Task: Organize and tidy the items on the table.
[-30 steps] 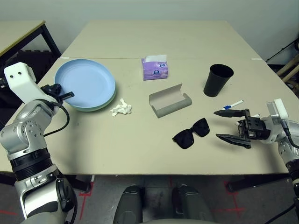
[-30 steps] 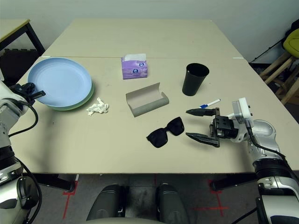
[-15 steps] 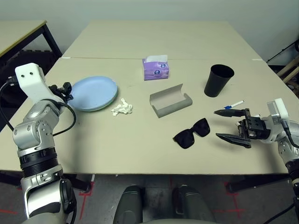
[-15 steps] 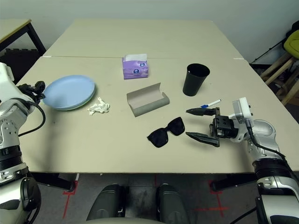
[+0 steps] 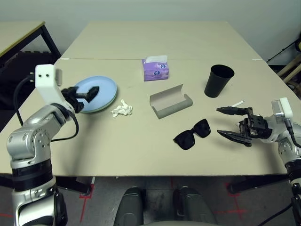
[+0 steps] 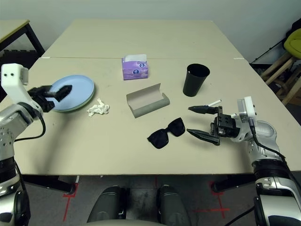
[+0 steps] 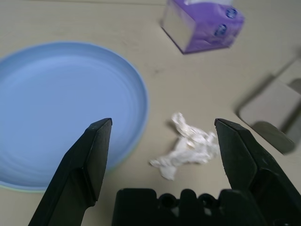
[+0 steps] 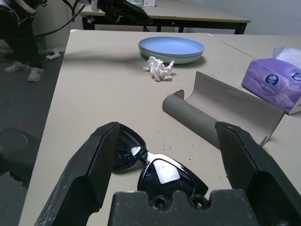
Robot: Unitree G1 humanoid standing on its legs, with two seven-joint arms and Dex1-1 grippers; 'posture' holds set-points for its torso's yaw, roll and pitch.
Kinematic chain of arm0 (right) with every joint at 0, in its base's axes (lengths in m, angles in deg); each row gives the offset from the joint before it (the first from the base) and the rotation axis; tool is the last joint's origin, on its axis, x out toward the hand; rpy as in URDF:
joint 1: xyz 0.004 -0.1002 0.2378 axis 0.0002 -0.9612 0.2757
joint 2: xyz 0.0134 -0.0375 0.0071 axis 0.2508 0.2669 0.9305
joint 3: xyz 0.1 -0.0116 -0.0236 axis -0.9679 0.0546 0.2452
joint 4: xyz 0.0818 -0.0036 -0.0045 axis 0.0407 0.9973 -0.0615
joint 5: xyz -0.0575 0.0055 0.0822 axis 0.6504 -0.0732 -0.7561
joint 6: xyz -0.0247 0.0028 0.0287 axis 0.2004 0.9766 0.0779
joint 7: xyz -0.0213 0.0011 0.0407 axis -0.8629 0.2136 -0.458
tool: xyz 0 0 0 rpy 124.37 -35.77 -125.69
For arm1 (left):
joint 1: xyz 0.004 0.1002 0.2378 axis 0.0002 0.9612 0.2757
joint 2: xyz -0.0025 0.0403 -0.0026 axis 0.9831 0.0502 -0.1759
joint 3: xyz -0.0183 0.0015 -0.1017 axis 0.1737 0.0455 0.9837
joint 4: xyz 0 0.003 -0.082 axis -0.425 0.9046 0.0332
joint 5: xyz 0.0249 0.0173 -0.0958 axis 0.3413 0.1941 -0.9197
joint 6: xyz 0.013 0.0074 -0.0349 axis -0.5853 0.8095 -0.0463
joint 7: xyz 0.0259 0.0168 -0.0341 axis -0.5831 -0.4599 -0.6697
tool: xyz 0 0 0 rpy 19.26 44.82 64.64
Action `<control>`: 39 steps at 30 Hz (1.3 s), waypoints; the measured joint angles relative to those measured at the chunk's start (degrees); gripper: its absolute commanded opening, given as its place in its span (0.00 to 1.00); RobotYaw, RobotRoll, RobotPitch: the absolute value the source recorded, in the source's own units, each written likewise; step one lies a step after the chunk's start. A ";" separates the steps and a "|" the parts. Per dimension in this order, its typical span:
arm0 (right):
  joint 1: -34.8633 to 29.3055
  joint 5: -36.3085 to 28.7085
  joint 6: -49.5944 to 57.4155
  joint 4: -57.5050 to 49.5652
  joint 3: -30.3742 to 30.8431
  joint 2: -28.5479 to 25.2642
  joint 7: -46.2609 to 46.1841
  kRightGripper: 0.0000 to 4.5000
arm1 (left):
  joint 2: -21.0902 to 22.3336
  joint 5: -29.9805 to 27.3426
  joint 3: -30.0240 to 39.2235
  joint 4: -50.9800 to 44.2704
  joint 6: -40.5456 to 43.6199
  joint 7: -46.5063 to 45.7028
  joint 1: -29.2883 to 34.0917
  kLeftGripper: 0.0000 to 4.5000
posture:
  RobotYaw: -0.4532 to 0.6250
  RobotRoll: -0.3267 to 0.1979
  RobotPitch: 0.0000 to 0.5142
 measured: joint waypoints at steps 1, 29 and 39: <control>0.00 0.03 0.13 -0.01 -0.16 0.00 0.00 1.00 | 0.47 -0.48 -0.51 -0.52 0.72 0.71 0.31 0.99 | 0.50 0.62 0.13; -4.35 -0.48 5.53 -7.06 -2.50 0.54 -3.99 1.00 | 3.66 15.51 -21.87 -0.18 -15.42 7.07 0.04 0.99 | 0.47 0.62 0.14; -4.84 -0.23 5.54 -8.27 -2.49 0.62 -4.67 1.00 | 3.50 24.06 -26.50 6.42 -25.78 9.41 0.11 0.99 | 0.45 0.62 0.14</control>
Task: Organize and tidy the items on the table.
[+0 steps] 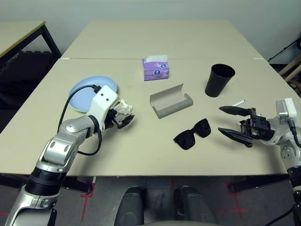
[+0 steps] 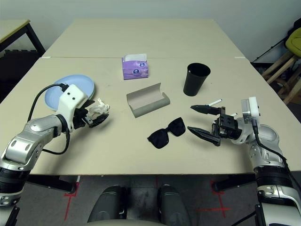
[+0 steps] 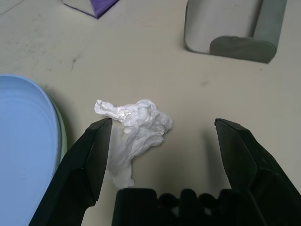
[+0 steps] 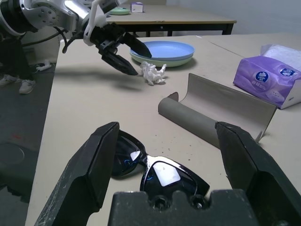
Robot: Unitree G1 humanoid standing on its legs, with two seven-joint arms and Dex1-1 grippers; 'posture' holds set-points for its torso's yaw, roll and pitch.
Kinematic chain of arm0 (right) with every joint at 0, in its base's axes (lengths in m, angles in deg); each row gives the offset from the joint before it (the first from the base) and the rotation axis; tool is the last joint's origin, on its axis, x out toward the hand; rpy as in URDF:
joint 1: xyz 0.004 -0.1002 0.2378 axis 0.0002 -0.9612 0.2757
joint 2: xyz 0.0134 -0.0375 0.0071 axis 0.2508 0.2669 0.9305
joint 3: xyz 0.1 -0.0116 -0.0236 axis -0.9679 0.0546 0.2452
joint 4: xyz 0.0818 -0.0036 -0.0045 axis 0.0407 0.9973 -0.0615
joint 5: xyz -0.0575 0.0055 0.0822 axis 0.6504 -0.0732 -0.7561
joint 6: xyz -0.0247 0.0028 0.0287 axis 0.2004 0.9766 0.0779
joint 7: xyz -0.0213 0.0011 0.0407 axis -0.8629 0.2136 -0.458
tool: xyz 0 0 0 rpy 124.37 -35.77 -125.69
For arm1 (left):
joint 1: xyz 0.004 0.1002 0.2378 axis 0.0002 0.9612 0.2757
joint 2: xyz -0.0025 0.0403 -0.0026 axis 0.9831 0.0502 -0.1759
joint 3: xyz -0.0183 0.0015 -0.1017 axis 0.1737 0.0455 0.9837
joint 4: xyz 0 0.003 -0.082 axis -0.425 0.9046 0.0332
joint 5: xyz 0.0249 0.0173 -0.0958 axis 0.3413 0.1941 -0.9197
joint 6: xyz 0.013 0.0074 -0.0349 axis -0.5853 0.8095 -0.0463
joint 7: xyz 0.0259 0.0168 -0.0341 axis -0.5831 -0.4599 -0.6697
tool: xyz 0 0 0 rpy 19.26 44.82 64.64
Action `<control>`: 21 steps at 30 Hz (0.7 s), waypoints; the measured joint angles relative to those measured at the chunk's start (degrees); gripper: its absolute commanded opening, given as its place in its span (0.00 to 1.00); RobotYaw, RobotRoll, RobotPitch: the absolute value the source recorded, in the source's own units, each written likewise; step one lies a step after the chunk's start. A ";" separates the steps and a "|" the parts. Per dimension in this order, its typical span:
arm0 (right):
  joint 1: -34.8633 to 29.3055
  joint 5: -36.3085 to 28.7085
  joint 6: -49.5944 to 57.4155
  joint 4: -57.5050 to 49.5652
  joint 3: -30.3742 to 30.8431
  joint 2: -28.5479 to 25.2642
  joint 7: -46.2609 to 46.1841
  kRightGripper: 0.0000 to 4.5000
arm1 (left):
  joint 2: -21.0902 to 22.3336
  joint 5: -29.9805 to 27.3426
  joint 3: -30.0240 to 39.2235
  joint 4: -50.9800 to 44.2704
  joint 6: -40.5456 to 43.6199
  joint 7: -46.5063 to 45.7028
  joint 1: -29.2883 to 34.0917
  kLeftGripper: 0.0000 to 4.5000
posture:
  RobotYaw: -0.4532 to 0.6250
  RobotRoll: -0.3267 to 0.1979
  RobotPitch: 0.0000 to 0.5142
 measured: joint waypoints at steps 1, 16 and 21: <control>-0.12 0.11 0.00 -0.01 0.00 0.00 -0.14 1.00 | -0.08 0.86 -0.44 0.75 -1.04 0.01 0.00 0.99 | 0.45 0.62 0.14; -1.13 0.32 -0.25 -0.15 0.00 0.15 -1.18 1.00 | -2.81 8.08 -1.32 7.61 -3.79 -1.22 -1.16 0.01 | 0.45 0.62 0.13; -1.22 0.74 -0.51 -0.14 0.00 0.15 -1.22 1.00 | -3.40 5.81 0.69 6.76 -1.46 0.26 -1.85 0.01 | 0.45 0.62 0.13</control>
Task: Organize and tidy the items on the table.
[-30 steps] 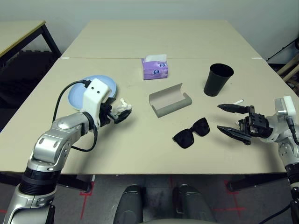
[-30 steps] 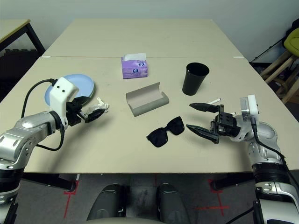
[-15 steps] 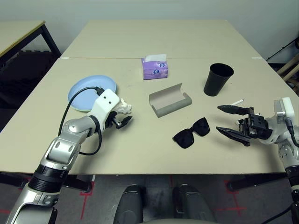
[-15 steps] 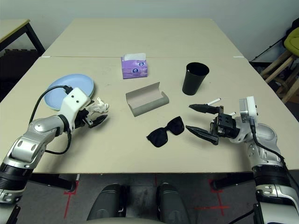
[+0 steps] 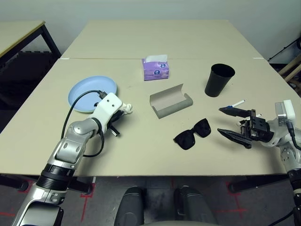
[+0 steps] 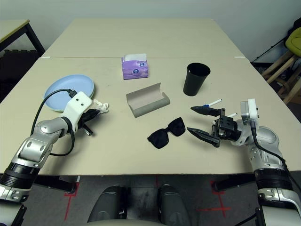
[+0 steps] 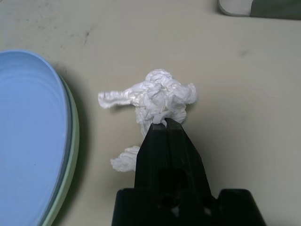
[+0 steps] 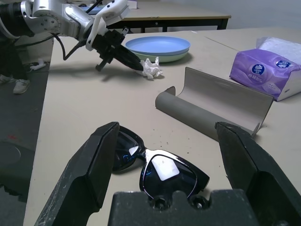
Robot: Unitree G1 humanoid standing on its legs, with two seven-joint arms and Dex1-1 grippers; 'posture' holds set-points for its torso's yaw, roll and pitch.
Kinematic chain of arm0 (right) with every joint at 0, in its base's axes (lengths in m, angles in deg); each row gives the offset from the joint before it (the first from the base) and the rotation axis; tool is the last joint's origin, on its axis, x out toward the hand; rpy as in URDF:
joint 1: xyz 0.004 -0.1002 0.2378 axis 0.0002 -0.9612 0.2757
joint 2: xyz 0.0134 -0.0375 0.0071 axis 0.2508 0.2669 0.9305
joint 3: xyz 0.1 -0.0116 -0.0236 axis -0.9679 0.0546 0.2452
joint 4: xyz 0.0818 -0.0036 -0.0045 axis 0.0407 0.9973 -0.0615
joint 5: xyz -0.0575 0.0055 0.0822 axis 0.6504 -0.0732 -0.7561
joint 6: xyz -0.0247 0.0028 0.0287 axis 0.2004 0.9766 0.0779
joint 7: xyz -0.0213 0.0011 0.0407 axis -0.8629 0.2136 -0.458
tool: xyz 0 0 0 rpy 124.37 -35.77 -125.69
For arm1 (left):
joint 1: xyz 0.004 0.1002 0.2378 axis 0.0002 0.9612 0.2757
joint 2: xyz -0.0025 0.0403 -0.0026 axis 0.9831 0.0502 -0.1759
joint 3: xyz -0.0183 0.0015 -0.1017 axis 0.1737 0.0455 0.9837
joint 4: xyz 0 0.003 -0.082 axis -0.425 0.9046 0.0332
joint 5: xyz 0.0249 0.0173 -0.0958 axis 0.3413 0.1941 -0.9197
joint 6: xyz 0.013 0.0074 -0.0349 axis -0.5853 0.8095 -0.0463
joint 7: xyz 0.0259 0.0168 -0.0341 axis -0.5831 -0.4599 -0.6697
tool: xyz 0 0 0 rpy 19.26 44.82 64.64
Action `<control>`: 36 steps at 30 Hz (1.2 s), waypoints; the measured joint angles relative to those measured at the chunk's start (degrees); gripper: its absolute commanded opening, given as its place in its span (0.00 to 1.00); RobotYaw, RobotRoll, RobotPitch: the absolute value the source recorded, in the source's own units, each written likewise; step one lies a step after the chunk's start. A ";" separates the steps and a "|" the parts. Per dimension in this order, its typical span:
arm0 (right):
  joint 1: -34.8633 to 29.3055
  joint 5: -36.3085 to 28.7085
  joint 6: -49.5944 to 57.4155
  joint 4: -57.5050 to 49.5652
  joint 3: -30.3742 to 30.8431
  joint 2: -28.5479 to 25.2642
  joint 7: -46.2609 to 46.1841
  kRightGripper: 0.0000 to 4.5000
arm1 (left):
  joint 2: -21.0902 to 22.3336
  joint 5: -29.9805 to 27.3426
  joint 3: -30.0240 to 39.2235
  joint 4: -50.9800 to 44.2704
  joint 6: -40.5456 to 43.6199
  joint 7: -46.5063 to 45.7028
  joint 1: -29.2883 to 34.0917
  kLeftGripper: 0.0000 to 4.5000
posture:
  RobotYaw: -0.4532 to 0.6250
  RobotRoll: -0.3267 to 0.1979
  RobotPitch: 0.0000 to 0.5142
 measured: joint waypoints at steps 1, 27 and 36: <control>-0.04 0.06 -0.05 0.01 0.00 0.00 0.00 1.00 | -0.24 -1.43 1.33 -1.23 1.48 0.67 -0.14 0.01 | 0.45 0.62 0.13; 0.88 0.68 -1.02 1.73 -0.05 -0.01 0.82 1.00 | -2.29 2.45 7.79 11.25 -2.15 -12.60 -11.67 0.01 | 0.45 0.62 0.16; 0.67 0.67 -1.06 1.73 -0.11 -0.03 0.81 1.00 | -2.31 8.19 6.42 22.14 -8.55 -16.32 -12.25 0.31 | 0.45 0.62 0.16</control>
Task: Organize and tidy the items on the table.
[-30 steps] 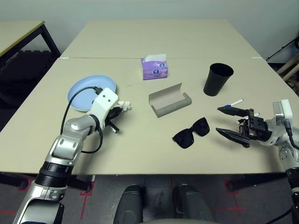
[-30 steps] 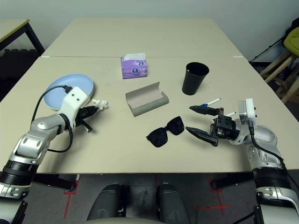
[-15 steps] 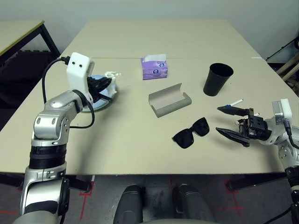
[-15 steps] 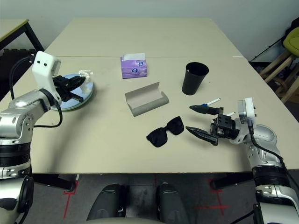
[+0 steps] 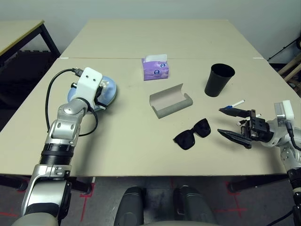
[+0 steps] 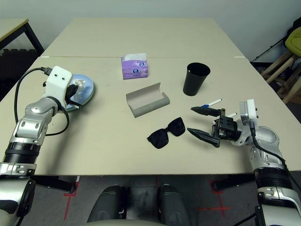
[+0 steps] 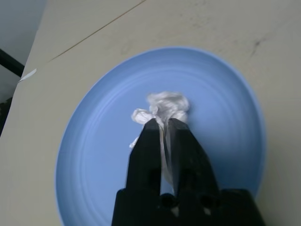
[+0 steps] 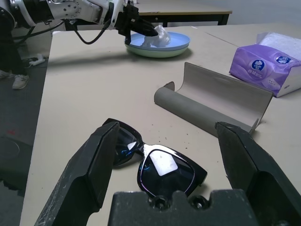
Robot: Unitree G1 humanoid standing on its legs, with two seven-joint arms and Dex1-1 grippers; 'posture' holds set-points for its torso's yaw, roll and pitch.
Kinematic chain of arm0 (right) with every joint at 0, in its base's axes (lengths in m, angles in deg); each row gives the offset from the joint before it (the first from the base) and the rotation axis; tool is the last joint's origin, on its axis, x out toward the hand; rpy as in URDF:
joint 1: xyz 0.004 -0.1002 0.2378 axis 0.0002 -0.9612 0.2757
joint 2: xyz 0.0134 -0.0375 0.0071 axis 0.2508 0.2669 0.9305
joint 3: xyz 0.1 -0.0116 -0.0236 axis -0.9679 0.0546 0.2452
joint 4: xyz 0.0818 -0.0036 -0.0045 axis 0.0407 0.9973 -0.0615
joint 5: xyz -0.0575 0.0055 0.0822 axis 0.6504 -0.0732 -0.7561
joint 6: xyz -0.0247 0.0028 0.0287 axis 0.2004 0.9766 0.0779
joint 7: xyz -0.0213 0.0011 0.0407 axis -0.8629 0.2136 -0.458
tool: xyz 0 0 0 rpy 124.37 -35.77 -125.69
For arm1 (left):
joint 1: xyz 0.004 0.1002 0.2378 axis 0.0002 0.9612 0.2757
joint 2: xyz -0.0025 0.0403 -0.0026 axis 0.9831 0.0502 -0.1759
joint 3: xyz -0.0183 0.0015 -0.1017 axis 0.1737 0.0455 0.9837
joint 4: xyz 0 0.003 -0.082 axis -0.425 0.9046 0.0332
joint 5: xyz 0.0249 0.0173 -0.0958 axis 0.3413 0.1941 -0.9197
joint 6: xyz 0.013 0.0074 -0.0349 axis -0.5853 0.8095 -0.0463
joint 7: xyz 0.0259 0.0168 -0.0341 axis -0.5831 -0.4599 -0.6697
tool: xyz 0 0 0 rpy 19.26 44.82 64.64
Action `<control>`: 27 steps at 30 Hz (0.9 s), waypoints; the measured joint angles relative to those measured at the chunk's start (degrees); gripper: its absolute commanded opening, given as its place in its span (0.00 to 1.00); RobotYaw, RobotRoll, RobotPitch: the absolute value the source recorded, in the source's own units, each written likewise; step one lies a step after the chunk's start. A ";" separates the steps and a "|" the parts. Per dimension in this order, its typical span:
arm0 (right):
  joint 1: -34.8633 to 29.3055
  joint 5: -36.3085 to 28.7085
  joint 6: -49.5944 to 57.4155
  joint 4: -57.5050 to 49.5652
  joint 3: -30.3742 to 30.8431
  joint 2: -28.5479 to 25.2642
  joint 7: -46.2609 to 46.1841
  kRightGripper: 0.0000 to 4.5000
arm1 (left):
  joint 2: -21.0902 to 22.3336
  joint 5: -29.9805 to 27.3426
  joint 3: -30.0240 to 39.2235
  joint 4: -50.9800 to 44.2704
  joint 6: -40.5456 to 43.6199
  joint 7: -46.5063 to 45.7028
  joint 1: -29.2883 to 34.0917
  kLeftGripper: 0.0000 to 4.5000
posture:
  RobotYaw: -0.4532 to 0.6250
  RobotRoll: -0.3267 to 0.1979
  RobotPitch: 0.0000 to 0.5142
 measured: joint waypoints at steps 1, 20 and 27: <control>-0.02 0.00 0.00 0.00 0.00 0.00 0.00 1.00 | -0.02 0.16 0.00 0.43 -0.47 -0.08 -0.16 0.40 | 0.45 0.62 0.16; -0.17 0.12 -0.58 0.38 0.01 -0.12 0.05 1.00 | -0.50 -6.48 6.34 -3.90 0.48 4.74 0.44 1.00 | 0.46 0.62 0.14; 0.85 0.72 -0.77 1.03 0.07 -0.30 0.14 1.00 | -1.63 -19.95 10.46 -23.13 13.81 12.31 6.60 1.00 | 0.47 0.62 0.13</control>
